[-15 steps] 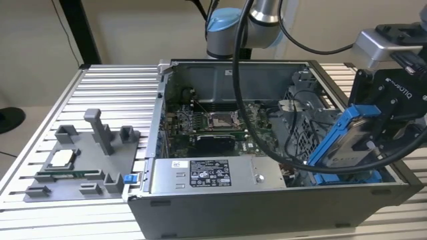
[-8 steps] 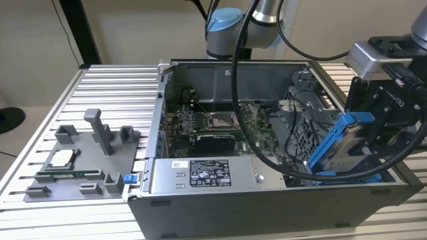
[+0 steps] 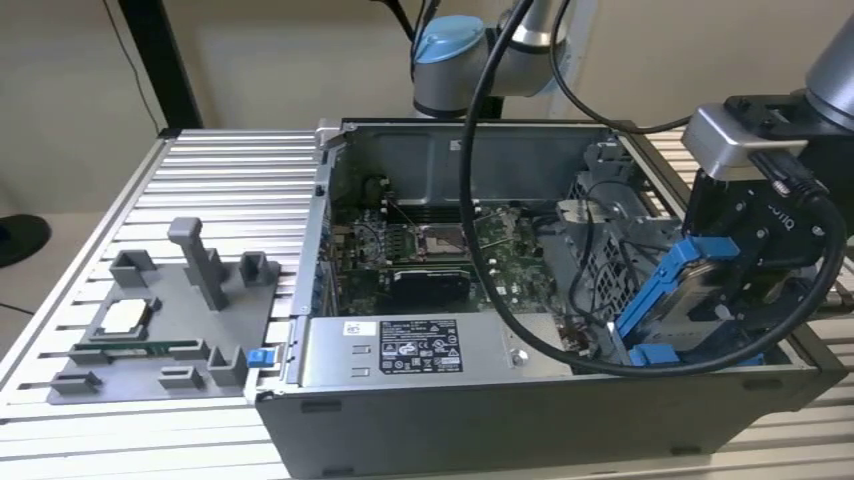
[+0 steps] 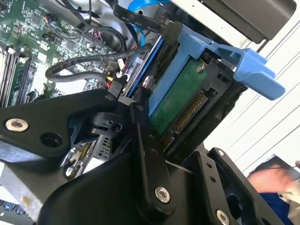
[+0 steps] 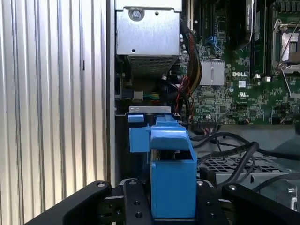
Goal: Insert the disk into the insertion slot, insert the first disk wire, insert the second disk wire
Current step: 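Insert the disk into the insertion slot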
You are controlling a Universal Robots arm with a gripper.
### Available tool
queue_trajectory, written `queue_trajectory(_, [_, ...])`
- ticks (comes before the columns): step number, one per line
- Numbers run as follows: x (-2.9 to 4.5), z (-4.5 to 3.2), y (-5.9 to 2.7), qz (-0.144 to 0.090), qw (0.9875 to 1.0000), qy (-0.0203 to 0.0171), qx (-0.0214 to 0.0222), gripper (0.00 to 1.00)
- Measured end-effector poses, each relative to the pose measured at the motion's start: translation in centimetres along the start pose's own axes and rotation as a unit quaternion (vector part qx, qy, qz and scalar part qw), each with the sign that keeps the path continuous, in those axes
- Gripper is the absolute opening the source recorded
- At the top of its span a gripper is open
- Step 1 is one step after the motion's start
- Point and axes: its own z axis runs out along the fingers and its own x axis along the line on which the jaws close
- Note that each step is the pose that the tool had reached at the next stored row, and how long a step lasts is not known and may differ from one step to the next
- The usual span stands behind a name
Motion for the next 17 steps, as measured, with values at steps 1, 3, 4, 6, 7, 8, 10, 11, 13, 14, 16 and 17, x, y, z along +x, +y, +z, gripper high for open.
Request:
queue_trajectory(1, [0.0,0.01,0.0,0.0,1.0,0.0001,0.0,0.0])
queue_trajectory(3, [0.01,0.06,-0.01,0.0,1.0,-0.0001,0.0,0.0])
queue_trajectory(4, [0.01,0.07,-0.01,0.0,1.0,0.0,0.0,0.0])
queue_trajectory(6, [0.01,0.11,-0.01,0.0,1.0,-0.0001,0.0,0.0])
queue_trajectory(7, [0.01,0.12,-0.01,0.0,1.0,-0.0001,0.0,0.0])
queue_trajectory(8, [0.01,0.14,-0.01,0.0,1.0,0.0,0.0,0.0])
queue_trajectory(10, [0.01,0.17,-0.01,0.0,1.0,0.0,0.0,0.0])
queue_trajectory(11, [0.01,0.19,-0.01,0.0,1.0,-0.0001,0.0,0.0])
queue_trajectory(13, [0.01,0.22,-0.02,0.0,1.0,-0.0001,0.0001,1.0])
queue_trajectory(14, [0.01,0.23,-0.02,0.0,1.0,-0.0001,0.0,1.0])
queue_trajectory(16, [0.02,0.26,-0.01,0.0,1.0,-0.0001,0.0,1.0])
queue_trajectory(17, [0.02,0.28,-0.01,0.0,1.0,-0.0001,0.0,1.0])
